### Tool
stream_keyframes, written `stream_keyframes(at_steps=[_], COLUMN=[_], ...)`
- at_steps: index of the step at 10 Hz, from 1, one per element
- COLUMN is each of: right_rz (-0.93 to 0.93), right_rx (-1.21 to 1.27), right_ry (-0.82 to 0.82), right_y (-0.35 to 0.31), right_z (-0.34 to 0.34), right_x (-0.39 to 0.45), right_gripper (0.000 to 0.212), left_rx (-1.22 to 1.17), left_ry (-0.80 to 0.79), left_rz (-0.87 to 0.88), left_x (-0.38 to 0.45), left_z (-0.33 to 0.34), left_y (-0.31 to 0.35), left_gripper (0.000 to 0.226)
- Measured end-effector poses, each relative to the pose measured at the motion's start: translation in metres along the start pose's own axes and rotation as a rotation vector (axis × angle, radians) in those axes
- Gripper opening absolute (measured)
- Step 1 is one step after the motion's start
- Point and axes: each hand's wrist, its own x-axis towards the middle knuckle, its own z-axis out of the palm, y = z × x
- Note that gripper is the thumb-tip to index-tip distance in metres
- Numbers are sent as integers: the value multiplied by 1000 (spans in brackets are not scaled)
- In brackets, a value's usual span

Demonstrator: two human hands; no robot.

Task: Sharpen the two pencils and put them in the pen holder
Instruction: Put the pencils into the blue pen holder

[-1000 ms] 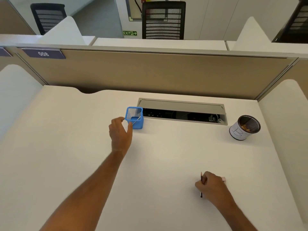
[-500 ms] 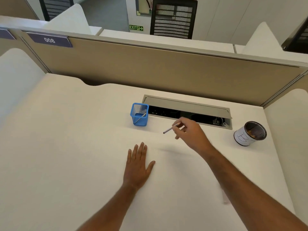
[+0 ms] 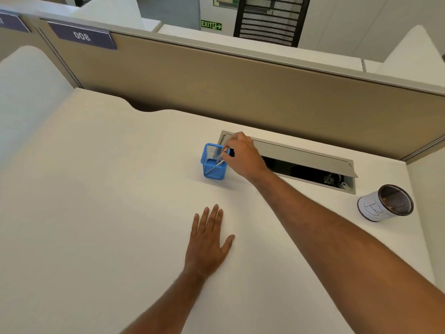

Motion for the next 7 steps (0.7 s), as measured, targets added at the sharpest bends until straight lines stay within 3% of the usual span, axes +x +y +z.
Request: stream_keyframes(at_steps=[3,5,7], right_rz=[106,85,67], right_rx=[-286,-206,-60], right_ry=[-187,-129,-8], right_y=[-15,-15,-6], right_z=[20,20,-3], right_x=[26,29,6], right_gripper=[34,17,17], left_rx=[-8,3,-13], left_ry=[1,-3,23], left_rz=[-7,-3,-4], left_x=[0,0,0], left_z=[0,0,-1], left_y=[1,1,1], left_gripper=[79,79,80])
